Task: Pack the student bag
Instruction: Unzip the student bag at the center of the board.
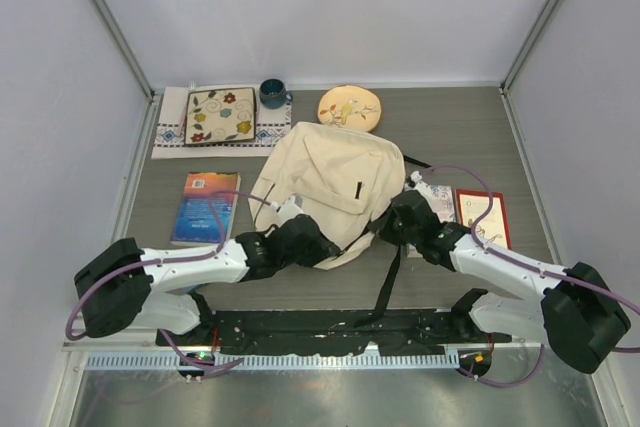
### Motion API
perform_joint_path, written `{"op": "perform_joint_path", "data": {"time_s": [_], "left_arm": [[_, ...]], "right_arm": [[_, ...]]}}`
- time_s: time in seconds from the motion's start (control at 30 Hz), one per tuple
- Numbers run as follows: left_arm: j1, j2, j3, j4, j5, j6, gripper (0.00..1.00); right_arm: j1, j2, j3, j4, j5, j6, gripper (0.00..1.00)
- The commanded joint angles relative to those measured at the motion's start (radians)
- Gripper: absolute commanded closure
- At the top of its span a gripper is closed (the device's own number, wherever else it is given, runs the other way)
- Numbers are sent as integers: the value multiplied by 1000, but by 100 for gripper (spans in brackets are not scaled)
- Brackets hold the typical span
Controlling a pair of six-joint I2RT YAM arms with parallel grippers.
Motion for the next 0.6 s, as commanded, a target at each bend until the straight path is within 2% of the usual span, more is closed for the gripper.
{"op": "perform_joint_path", "data": {"time_s": [0.0,0.23,0.4,0.57], "left_arm": [[-13,-67,-29,-203,-26,61,100],[-13,-137,-8,-342,-106,84,100],[-13,-161,-5,-330,-113,55,100],[-13,-172,24,-354,-111,27,100]], "right_arm": [[-78,2,20,82,97,-7,99],[-89,-12,4,105,52,-33,99],[-83,-76,-86,246,-54,-35,99],[-76,-144,-184,218,-36,-18,99]]}}
